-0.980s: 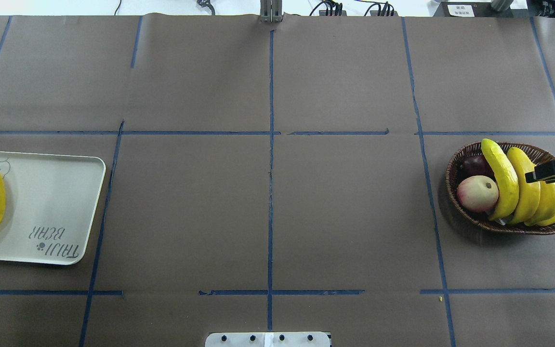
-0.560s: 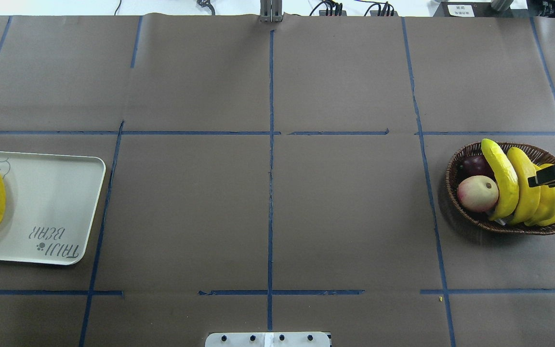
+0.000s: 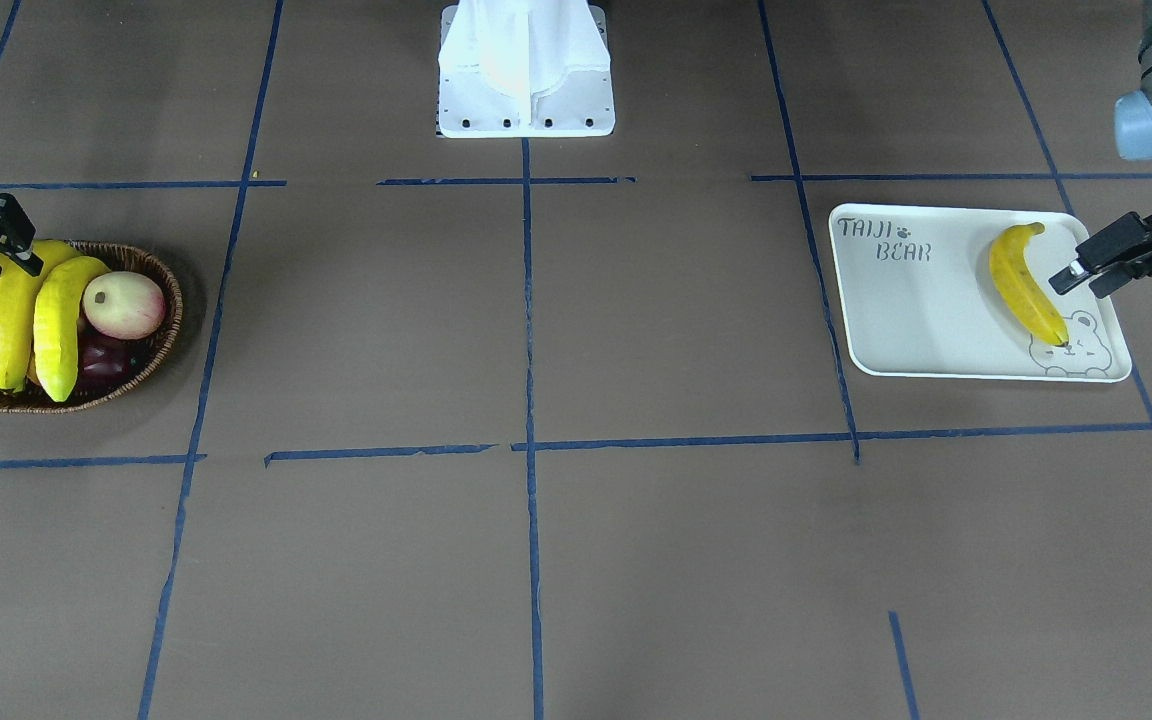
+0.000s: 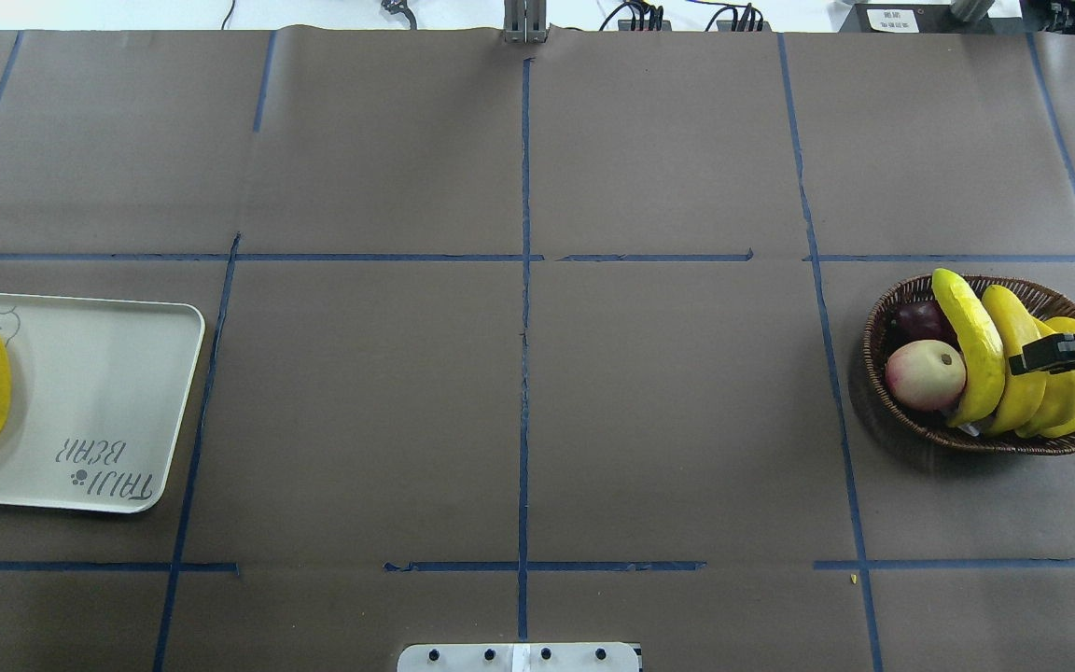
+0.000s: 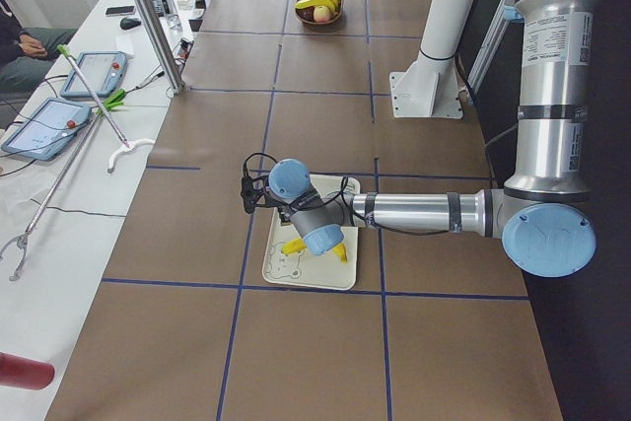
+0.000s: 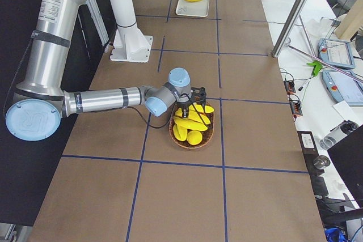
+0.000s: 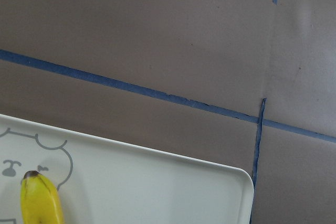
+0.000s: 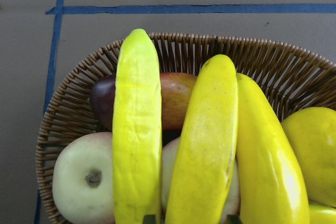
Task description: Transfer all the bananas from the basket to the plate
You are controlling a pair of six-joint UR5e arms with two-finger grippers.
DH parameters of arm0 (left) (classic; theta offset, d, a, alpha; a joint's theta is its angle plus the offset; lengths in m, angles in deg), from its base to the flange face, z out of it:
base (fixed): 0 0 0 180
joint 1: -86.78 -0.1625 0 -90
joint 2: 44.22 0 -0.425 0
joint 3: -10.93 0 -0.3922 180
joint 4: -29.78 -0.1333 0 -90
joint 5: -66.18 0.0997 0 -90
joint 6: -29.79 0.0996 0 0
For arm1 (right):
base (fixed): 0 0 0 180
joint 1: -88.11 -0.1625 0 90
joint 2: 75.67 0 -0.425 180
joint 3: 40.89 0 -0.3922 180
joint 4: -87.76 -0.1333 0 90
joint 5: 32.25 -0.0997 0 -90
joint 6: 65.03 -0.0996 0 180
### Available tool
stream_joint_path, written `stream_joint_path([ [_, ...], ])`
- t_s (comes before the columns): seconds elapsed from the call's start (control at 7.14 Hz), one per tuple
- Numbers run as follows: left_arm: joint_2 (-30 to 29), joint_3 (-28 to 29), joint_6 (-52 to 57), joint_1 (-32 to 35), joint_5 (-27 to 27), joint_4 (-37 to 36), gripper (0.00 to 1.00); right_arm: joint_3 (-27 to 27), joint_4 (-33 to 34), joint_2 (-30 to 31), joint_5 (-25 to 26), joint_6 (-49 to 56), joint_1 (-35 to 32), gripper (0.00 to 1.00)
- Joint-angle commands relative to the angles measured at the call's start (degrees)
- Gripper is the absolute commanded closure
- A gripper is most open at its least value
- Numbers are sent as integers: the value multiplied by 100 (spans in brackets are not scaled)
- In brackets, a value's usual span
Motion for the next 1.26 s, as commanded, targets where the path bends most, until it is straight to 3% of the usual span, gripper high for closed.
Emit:
stream_joint_path([
  [0.0,0,0,-3,0,-2,0,1,-6,0,13,25,0,17,45],
  [0.42,0,0,-3,0,7,0,1,-76,0,66,25,0,25,45],
  [0.7,0,0,-3,0,7,0,1,-111,0,-4,51,-9,130,53],
  [1.12,-9,9,5,-9,7,0,1,-103,0,-40,78,-9,219,98],
])
